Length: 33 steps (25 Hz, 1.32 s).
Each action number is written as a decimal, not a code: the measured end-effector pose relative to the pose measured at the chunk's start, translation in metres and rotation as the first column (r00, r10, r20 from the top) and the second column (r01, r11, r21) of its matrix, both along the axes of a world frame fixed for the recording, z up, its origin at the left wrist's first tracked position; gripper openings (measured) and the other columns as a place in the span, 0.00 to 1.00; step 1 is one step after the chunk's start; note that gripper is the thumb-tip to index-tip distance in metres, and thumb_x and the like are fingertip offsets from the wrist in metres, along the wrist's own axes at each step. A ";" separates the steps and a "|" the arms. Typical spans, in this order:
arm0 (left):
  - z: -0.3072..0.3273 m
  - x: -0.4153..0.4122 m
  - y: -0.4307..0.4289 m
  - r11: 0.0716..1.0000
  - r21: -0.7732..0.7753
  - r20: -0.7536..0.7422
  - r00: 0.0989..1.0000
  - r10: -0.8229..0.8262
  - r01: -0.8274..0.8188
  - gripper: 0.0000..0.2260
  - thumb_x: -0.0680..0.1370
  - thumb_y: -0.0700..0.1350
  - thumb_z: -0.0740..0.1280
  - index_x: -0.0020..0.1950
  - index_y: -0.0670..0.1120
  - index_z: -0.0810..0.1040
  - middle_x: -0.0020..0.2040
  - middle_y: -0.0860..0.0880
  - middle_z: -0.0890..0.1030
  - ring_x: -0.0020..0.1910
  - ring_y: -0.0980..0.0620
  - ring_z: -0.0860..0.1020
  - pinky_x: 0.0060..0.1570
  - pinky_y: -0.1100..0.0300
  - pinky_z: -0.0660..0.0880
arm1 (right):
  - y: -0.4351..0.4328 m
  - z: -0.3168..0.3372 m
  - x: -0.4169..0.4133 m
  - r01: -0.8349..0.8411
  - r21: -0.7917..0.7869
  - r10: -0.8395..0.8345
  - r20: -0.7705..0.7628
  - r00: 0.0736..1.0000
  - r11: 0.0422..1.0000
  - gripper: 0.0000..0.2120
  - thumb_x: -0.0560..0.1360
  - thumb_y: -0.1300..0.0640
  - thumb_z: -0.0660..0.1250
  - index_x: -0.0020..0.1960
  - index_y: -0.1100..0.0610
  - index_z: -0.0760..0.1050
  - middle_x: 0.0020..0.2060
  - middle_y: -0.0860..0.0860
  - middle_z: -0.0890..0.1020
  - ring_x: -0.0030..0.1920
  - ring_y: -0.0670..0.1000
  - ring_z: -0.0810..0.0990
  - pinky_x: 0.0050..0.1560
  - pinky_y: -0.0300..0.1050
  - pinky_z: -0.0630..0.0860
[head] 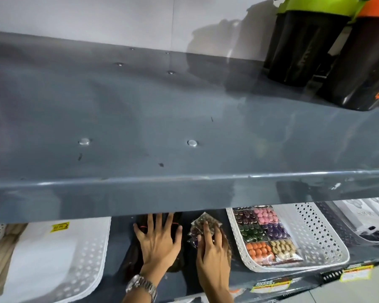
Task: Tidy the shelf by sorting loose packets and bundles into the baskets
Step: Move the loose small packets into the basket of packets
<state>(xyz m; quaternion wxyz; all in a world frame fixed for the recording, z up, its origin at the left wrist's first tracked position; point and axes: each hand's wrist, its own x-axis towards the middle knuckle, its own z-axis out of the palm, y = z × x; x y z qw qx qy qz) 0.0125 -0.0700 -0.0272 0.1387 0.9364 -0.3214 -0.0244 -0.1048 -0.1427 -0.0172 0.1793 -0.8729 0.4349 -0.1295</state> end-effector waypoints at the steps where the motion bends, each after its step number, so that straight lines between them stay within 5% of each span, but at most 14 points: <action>1: 0.002 0.004 -0.005 0.999 -0.034 -0.012 0.999 0.040 -0.040 0.22 0.71 0.59 0.55 0.60 0.51 0.76 0.60 0.43 0.78 0.64 0.42 0.70 0.57 0.28 0.62 | -0.002 0.000 0.001 -0.026 0.001 0.026 -0.003 1.000 1.000 0.26 0.74 0.44 0.43 0.69 0.47 0.62 0.68 0.55 0.70 0.66 0.59 0.69 0.62 0.57 0.71; 5: 0.006 0.013 -0.011 0.990 -0.058 -0.030 0.991 0.129 -0.130 0.21 0.72 0.56 0.60 0.64 0.51 0.69 0.69 0.44 0.68 0.71 0.43 0.59 0.67 0.32 0.52 | -0.001 0.005 -0.001 -0.055 -0.003 0.055 -0.037 0.998 0.998 0.28 0.73 0.41 0.41 0.69 0.48 0.62 0.70 0.55 0.67 0.69 0.58 0.64 0.68 0.57 0.64; 9: -0.001 0.004 0.005 0.986 -0.155 0.094 0.993 0.073 -0.058 0.22 0.72 0.58 0.55 0.58 0.49 0.76 0.69 0.39 0.69 0.71 0.41 0.62 0.63 0.29 0.56 | -0.010 0.022 0.008 -0.010 -0.088 0.017 0.086 0.996 0.996 0.20 0.75 0.44 0.50 0.61 0.49 0.72 0.64 0.56 0.75 0.63 0.60 0.72 0.60 0.55 0.72; 11: -0.005 -0.016 0.019 0.978 -0.210 0.137 0.990 0.035 -0.006 0.24 0.76 0.60 0.51 0.63 0.48 0.73 0.71 0.40 0.66 0.72 0.44 0.59 0.66 0.35 0.52 | -0.034 0.030 0.023 0.018 0.102 -0.028 0.092 0.995 0.995 0.17 0.77 0.49 0.56 0.63 0.51 0.70 0.65 0.56 0.72 0.62 0.60 0.71 0.60 0.53 0.71; 15: -0.013 -0.044 0.040 0.986 -0.147 0.154 0.987 -0.052 0.075 0.28 0.78 0.61 0.44 0.71 0.47 0.65 0.72 0.42 0.65 0.74 0.48 0.52 0.70 0.45 0.49 | -0.064 0.030 0.045 0.050 0.322 -0.006 -0.136 0.991 0.946 0.20 0.74 0.53 0.63 0.65 0.54 0.67 0.65 0.59 0.70 0.63 0.61 0.71 0.64 0.54 0.70; 19: -0.010 -0.043 0.039 0.991 -0.125 0.106 0.994 -0.041 0.054 0.31 0.78 0.62 0.42 0.71 0.44 0.64 0.70 0.42 0.68 0.71 0.48 0.57 0.71 0.52 0.45 | -0.058 0.045 0.046 0.067 0.416 -0.086 0.027 0.996 0.907 0.20 0.63 0.52 0.76 0.53 0.52 0.74 0.54 0.57 0.77 0.48 0.57 0.80 0.50 0.51 0.79; 23: -0.006 -0.045 0.042 0.991 -0.127 0.073 0.996 -0.041 0.050 0.31 0.78 0.62 0.43 0.71 0.43 0.65 0.70 0.42 0.69 0.71 0.47 0.60 0.72 0.56 0.43 | -0.058 0.084 0.016 -0.050 0.450 -0.097 0.298 0.950 0.892 0.15 0.62 0.56 0.77 0.42 0.54 0.73 0.40 0.50 0.78 0.39 0.51 0.77 0.39 0.42 0.74; 27: -0.003 -0.045 0.041 0.993 -0.109 0.051 0.998 -0.037 0.043 0.32 0.78 0.62 0.42 0.68 0.42 0.69 0.66 0.40 0.73 0.69 0.44 0.66 0.71 0.56 0.45 | -0.104 0.116 -0.054 -0.078 0.501 -0.191 0.463 0.866 0.862 0.13 0.63 0.63 0.76 0.35 0.54 0.71 0.33 0.50 0.78 0.36 0.52 0.76 0.41 0.45 0.75; 30: -0.005 -0.045 0.042 0.994 -0.100 0.052 0.998 -0.027 0.032 0.32 0.78 0.62 0.43 0.68 0.42 0.70 0.65 0.41 0.74 0.69 0.44 0.67 0.71 0.57 0.44 | -0.146 0.107 -0.097 0.021 0.650 -0.245 0.255 0.935 0.760 0.17 0.64 0.62 0.74 0.49 0.63 0.72 0.40 0.55 0.80 0.39 0.51 0.79 0.39 0.40 0.80; 33: -0.007 -0.044 0.040 0.994 -0.105 0.072 0.997 -0.016 0.023 0.32 0.77 0.62 0.43 0.68 0.43 0.70 0.65 0.41 0.74 0.69 0.45 0.67 0.71 0.56 0.45 | -0.155 0.089 -0.097 0.098 0.684 -0.043 -0.097 0.994 0.723 0.20 0.66 0.58 0.74 0.53 0.61 0.69 0.43 0.53 0.76 0.43 0.50 0.75 0.42 0.40 0.74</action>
